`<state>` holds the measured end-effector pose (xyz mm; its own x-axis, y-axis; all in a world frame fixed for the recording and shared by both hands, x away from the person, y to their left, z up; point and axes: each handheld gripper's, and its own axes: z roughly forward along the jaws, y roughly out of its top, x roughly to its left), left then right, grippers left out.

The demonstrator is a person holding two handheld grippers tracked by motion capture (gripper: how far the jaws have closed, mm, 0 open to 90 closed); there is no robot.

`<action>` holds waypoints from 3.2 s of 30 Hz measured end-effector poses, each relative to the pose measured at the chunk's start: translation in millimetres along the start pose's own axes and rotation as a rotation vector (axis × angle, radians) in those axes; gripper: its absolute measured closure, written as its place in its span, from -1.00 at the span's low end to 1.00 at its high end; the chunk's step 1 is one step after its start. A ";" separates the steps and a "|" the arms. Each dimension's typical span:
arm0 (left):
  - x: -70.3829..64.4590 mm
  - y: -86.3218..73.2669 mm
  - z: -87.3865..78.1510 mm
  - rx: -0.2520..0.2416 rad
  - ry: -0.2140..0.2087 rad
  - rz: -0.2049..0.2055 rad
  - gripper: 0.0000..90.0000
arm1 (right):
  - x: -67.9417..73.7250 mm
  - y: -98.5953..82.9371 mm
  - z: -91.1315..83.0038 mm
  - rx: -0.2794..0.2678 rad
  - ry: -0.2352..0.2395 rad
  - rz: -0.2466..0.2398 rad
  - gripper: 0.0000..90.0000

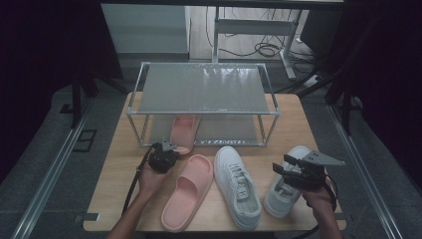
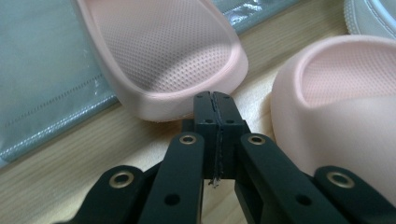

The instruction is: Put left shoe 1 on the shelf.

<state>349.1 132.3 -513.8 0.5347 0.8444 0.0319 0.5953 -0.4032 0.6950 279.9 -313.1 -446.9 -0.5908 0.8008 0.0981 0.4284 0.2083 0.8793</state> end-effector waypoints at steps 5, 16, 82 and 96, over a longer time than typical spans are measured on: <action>0.1 8.6 8.4 0.007 0.005 0.004 1.00 | 0.2 -0.1 0.3 0.004 0.001 -0.002 -0.09; 1.0 20.1 18.8 0.023 0.014 0.016 0.99 | -0.6 -0.2 -0.3 0.001 -0.001 0.002 -0.09; -23.1 -51.5 -83.9 -0.098 -0.112 -0.015 0.99 | 1.2 -0.6 0.6 0.005 -0.005 0.001 -0.09; -24.8 -64.0 -92.1 -0.095 -0.113 -0.030 0.98 | 1.1 0.7 1.1 0.002 -0.002 -0.007 -0.09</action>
<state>242.6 169.6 -492.9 0.5846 0.8085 -0.0671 0.5558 -0.3388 0.7591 280.3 -311.4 -446.8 -0.5925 0.8004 0.0909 0.4256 0.2152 0.8790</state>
